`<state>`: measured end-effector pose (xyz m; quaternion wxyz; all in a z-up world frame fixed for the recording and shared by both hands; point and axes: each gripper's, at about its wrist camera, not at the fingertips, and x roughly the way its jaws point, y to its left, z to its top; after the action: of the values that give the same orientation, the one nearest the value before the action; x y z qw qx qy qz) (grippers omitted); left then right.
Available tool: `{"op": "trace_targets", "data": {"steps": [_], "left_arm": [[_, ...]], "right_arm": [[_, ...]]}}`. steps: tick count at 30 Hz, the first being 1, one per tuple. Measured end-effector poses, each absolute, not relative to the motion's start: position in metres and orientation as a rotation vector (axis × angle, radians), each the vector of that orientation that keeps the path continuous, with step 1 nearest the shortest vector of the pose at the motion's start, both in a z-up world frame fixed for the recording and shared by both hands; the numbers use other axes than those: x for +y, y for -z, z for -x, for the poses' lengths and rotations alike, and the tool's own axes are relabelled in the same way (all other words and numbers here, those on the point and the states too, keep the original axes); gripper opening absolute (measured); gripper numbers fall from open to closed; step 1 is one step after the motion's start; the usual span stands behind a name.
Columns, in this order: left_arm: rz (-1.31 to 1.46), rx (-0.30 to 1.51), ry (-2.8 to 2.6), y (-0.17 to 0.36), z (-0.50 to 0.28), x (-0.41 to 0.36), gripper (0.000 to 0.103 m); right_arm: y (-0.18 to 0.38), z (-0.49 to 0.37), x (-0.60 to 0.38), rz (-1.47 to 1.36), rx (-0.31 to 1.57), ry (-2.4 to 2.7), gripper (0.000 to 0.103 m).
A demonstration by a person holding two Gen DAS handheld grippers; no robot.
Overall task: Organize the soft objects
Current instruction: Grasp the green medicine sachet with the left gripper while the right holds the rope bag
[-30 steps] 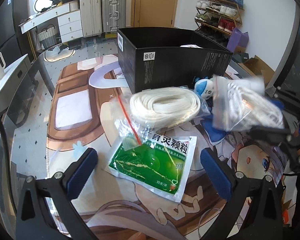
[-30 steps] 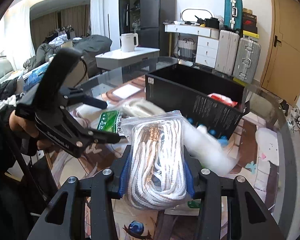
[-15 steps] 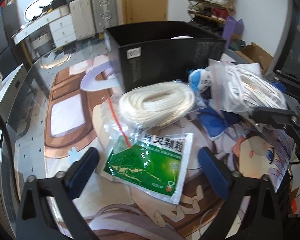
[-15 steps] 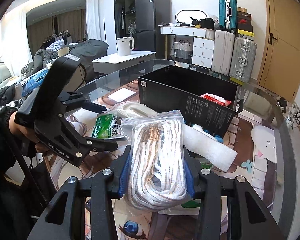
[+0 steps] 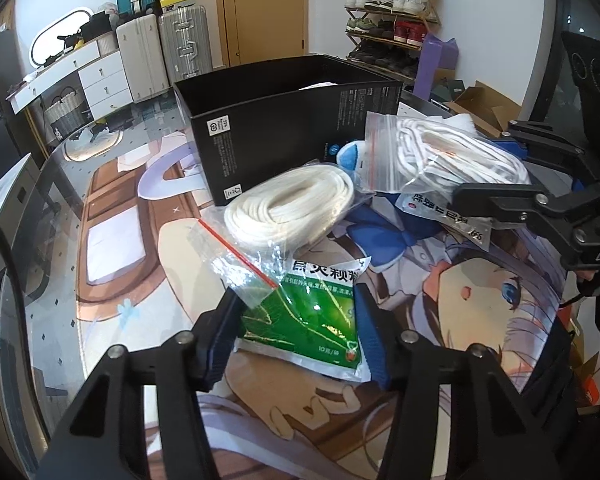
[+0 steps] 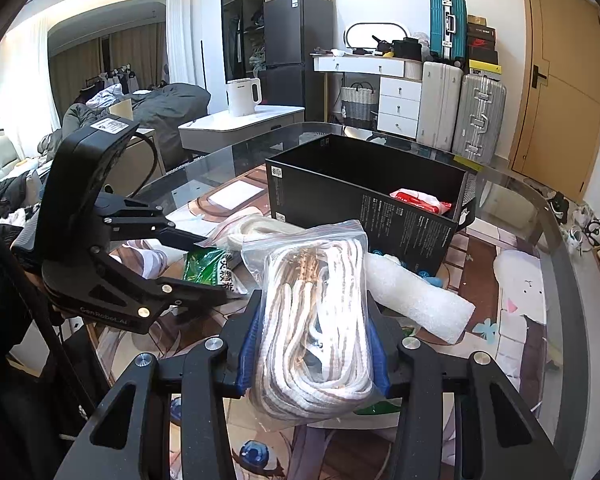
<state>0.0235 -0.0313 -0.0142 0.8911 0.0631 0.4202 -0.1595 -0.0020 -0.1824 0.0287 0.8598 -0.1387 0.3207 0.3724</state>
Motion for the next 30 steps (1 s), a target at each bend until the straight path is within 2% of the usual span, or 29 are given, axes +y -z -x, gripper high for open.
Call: {"op": "trace_targets", "data": {"steps": [30], "left_arm": [[-0.035, 0.8, 0.385, -0.003, 0.03, -0.039, 0.051]], "right_arm": [[-0.034, 0.001, -0.191, 0.244, 0.63, -0.755, 0.045]]}}
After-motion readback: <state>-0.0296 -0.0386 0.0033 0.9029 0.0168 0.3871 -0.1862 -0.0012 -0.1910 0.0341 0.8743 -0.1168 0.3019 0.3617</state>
